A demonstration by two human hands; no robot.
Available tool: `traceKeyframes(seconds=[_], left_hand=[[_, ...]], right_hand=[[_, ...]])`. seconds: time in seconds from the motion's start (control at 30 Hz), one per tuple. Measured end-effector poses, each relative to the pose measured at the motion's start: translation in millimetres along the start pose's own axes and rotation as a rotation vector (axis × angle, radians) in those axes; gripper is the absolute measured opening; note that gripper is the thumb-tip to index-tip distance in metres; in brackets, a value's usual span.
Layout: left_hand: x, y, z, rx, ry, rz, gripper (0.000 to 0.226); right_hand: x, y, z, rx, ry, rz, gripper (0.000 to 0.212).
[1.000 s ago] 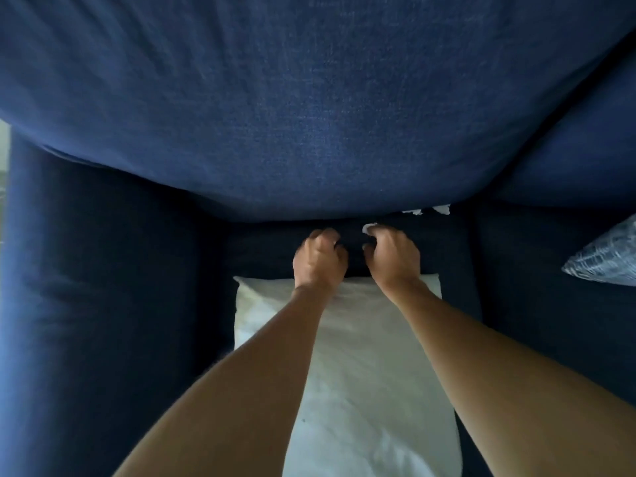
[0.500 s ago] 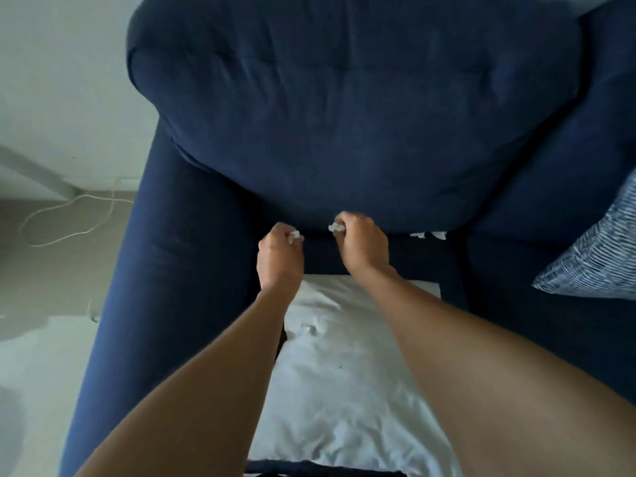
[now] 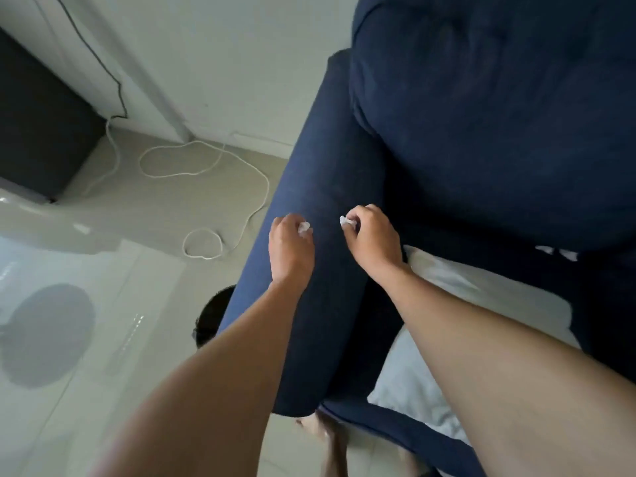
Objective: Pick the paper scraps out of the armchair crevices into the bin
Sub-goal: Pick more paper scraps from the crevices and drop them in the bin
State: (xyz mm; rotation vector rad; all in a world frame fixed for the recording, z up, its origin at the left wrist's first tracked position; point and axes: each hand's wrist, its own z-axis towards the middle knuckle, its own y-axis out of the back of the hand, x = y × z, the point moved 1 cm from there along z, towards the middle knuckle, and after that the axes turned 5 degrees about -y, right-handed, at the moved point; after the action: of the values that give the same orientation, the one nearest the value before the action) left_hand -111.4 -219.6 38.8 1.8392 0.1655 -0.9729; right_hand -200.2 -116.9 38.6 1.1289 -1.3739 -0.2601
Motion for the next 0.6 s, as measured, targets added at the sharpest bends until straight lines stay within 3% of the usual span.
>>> traceKeyframes(seconds=[0.3, 0.6], left_hand=[[128.6, 112.9, 18.7, -0.125, 0.239, -0.059, 0.023], [213.6, 159.0, -0.4, -0.177, 0.437, -0.034, 0.018]], right_hand=[[117.5, -117.6, -27.5, 0.233, 0.170, -0.010, 0.020], [163.2, -194.0, -63.4, 0.467, 0.241, -0.126, 0.018]])
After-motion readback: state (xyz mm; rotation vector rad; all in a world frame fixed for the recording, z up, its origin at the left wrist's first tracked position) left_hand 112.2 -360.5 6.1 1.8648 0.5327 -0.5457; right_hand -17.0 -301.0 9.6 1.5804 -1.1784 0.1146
